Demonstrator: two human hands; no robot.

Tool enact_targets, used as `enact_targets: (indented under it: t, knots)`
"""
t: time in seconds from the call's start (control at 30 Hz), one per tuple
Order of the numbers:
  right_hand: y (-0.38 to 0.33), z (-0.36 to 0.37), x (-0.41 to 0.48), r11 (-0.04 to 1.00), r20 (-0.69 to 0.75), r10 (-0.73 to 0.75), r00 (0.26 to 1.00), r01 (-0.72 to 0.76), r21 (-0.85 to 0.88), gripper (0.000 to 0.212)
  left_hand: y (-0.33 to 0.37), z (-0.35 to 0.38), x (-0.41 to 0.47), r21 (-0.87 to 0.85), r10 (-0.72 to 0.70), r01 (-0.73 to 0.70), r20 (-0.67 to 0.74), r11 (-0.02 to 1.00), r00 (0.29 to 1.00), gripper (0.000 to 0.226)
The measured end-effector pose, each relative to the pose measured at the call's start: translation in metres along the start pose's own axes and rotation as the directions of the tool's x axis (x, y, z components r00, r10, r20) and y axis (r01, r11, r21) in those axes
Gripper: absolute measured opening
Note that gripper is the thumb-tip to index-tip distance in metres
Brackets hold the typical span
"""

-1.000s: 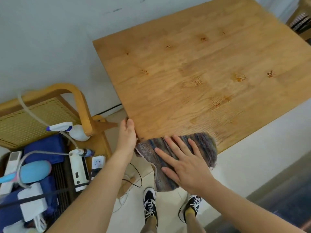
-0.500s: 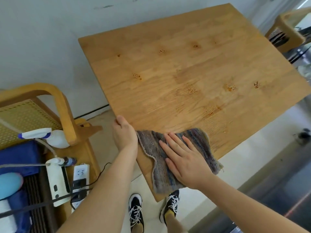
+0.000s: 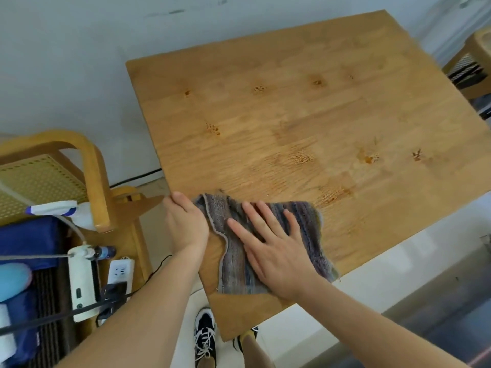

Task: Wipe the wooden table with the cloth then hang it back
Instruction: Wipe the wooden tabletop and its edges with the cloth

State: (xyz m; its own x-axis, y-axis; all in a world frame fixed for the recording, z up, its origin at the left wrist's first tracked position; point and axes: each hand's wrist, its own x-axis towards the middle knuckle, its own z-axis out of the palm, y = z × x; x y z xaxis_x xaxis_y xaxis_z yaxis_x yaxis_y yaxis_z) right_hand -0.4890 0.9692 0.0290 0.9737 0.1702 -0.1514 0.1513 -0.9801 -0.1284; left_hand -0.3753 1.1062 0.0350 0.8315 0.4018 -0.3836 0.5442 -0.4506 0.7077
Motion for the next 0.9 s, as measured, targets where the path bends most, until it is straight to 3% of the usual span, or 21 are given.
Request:
enact_targets:
  t: [0.1,0.2,0.27,0.43,0.57,0.63,0.8,0.9]
  knots:
    - [0.010,0.002,0.013,0.976,0.028,-0.216,0.976,0.216,-0.021,0.060,0.000,0.002,0.001,0.061,0.016,-0.014,-0.032,0.998,0.999,0.048]
    - [0.013,0.001,0.034,0.954,0.044,-0.299,0.953,0.298,0.012,0.060,-0.001,0.003,0.002,0.056,0.006,-0.004,-0.047,0.998,0.999,0.047]
    - [0.012,-0.004,0.061,0.961,0.002,-0.274,0.962,0.274,0.031,0.059,-0.001,0.003,0.002,0.037,0.012,-0.010,-0.053,0.999,0.999,0.046]
    - [0.002,-0.010,0.105,0.996,-0.084,-0.039,0.996,0.046,0.081,0.057,-0.004,0.003,0.001,-0.010,0.047,-0.048,-0.066,0.999,0.997,0.043]
    - [0.000,-0.002,0.037,0.976,-0.026,-0.206,0.978,0.207,0.066,0.056,-0.003,0.001,-0.001,0.016,0.047,-0.046,-0.043,0.999,0.998,0.043]
    - [0.005,-0.002,0.044,0.962,-0.027,-0.262,0.965,0.263,0.076,0.057,-0.002,0.000,-0.001,0.026,0.046,-0.045,-0.043,0.999,0.998,0.043]
    - [-0.019,-0.019,0.160,0.979,-0.022,-0.182,0.983,0.184,0.085,0.059,-0.003,0.001,0.001,-0.011,0.080,-0.080,-0.020,0.997,0.997,0.039]
    - [-0.024,-0.020,0.173,0.985,-0.017,-0.158,0.987,0.159,0.073,0.059,-0.004,-0.001,-0.001,-0.011,0.056,-0.056,-0.001,0.998,0.998,0.031]
